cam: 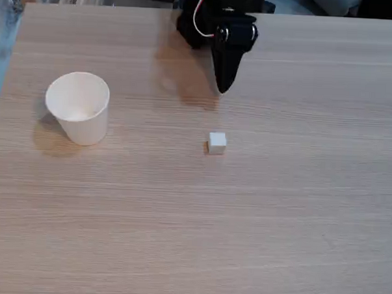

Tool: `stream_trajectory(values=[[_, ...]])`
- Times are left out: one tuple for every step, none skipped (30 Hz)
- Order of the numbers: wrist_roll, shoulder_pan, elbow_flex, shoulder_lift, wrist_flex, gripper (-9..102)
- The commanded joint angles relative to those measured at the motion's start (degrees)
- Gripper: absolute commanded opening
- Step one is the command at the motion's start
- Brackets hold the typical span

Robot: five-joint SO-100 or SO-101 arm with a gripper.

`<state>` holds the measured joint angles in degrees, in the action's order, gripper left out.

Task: Grasp a block and put it in the bin.

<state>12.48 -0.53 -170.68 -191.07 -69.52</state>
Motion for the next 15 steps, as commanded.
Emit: stream_trajectory(values=[[-1.6,0.9,2.5,0.3,0.7,0],[-2.1,1.0,3.3,0.3,0.7,0],[-2.5,1.1,4.0,0.3,0.5,0],[-2.4,0.8,5.0,0.3,0.3,0],[-2.2,0.6,5.8,0.3,0.2,0],[-2.0,0.4,6.7,0.3,0.0,1],[-1.9,0.1,7.6,0.3,-0.2,1],[-1.9,-0.1,8.4,0.3,-0.4,2],[-2.0,-0.5,9.2,0.3,-0.6,2],[-2.1,-0.9,10.0,0.5,-0.6,3],[-2.5,-1.1,10.9,1.1,-0.6,4],[-2.6,-1.5,11.6,2.1,-0.6,4],[-2.7,-1.8,12.4,3.2,-0.4,5],[-2.9,-1.9,13.2,4.6,-0.3,6],[-2.9,-2.1,13.9,6.2,0.2,7]])
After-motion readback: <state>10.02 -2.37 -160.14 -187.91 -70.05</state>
